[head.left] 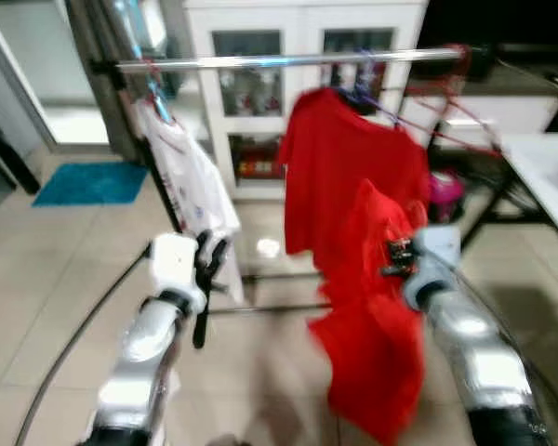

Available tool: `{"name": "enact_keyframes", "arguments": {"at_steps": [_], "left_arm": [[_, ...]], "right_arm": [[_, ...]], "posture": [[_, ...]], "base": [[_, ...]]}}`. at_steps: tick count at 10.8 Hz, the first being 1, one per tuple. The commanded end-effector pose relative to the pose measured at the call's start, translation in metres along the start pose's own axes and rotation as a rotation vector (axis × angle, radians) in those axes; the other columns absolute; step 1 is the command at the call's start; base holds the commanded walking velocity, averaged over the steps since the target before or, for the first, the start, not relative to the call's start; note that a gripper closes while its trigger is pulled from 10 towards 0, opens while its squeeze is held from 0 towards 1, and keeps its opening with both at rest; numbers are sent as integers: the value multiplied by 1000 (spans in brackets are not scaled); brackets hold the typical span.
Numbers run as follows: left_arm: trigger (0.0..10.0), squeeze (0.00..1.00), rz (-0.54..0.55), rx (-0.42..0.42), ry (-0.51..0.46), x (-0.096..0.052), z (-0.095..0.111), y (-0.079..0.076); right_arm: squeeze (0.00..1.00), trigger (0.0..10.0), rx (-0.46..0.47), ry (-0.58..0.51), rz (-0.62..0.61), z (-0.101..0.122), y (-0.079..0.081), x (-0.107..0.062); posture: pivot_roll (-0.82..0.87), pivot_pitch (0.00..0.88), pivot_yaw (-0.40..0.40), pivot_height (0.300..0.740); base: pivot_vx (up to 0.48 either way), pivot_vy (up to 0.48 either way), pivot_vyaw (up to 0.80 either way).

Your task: Hang hanger

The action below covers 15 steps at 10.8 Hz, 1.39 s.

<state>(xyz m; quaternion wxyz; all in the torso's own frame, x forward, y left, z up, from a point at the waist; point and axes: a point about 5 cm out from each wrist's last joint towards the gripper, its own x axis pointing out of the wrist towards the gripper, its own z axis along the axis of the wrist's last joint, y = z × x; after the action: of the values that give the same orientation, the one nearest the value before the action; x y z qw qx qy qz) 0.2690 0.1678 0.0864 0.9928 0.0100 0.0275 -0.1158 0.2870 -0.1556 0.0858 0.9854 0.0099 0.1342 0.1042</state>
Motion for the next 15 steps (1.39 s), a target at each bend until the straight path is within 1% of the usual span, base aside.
{"name": "enact_keyframes", "arguments": {"at_steps": [1,3,5,6,7,8,9,10,11,12,13,15], "left_arm": [[10000,0,-9,-1,-16,3,5,-4],[10000,0,2,2,-17,1,5,-3],[10000,0,4,1,-18,1,6,-3],[10000,0,3,4,-20,1,6,-3],[10000,0,0,8,-23,1,8,-4],[10000,0,-4,12,-26,2,9,-4],[10000,0,-7,15,-26,2,9,-4],[10000,0,-12,19,-24,3,9,-5],[10000,0,-17,22,-24,3,10,-5],[10000,0,-18,22,-25,3,10,-5],[10000,0,-25,28,-24,4,10,-5],[10000,0,-46,31,-31,4,11,-8]], "right_arm": [[0,10000,-45,-65,-4,14,-5,-1],[0,10000,-77,-90,15,20,-4,2],[0,10000,-106,-94,25,22,-4,3],[0,10000,-117,-88,40,24,-3,4],[0,10000,-136,-96,23,26,-4,5],[0,10000,-133,-88,-6,26,-7,6],[0,10000,-160,-84,-13,28,-8,7],[0,10000,-152,-98,-22,34,-8,8],[0,10000,-181,-105,-38,39,-9,9],[0,10000,-187,-114,-49,42,-10,10],[0,10000,-188,-139,-58,51,-10,13],[0,10000,-234,-225,-35,82,-7,20]], "posture": [[-44,0,49,740],[-39,0,42,740],[-39,0,42,740],[-39,0,40,740],[-39,0,40,740],[-39,0,44,740],[-39,0,44,740],[-41,0,45,740],[-42,0,47,740],[-42,0,47,740],[-41,0,47,740],[-38,0,43,740]], "base": [[390,0,0],[390,0,0],[390,0,0],[398,0,794],[401,0,794],[398,0,0],[401,0,0],[401,0,0],[401,0,0],[401,0,0],[398,0,0],[388,0,0]]}}
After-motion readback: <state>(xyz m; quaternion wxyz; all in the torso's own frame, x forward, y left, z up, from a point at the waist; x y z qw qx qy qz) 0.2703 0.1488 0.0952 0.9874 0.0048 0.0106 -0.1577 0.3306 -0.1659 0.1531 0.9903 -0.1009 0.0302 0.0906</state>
